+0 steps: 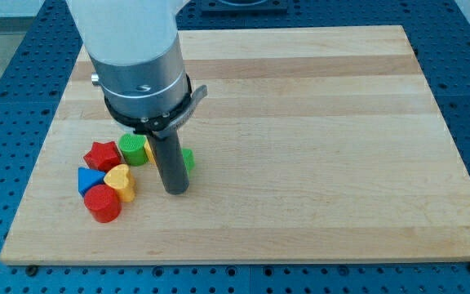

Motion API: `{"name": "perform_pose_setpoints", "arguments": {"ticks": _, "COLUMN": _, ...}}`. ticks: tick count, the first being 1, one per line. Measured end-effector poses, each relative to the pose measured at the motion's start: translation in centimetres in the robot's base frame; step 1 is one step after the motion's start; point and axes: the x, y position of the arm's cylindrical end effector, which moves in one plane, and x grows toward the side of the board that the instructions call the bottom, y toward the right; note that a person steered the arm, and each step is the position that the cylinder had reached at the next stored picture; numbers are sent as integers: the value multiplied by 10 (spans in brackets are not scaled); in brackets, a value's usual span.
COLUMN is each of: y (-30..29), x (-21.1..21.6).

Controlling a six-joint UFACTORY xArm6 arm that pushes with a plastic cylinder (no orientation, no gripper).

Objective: Move the hexagon to the right of the cube

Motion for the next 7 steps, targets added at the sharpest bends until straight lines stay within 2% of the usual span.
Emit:
{"name": "perform_pose_setpoints", "arguments": {"ticks": 3, "y": -2, "x": -58}}
{"name": "perform_pose_setpoints", "arguments": {"ticks": 5, "y": -43, "x": -103}}
{"name": "perform_pose_setpoints", "arguments": {"ticks": 7, "y": -89, "x": -101}}
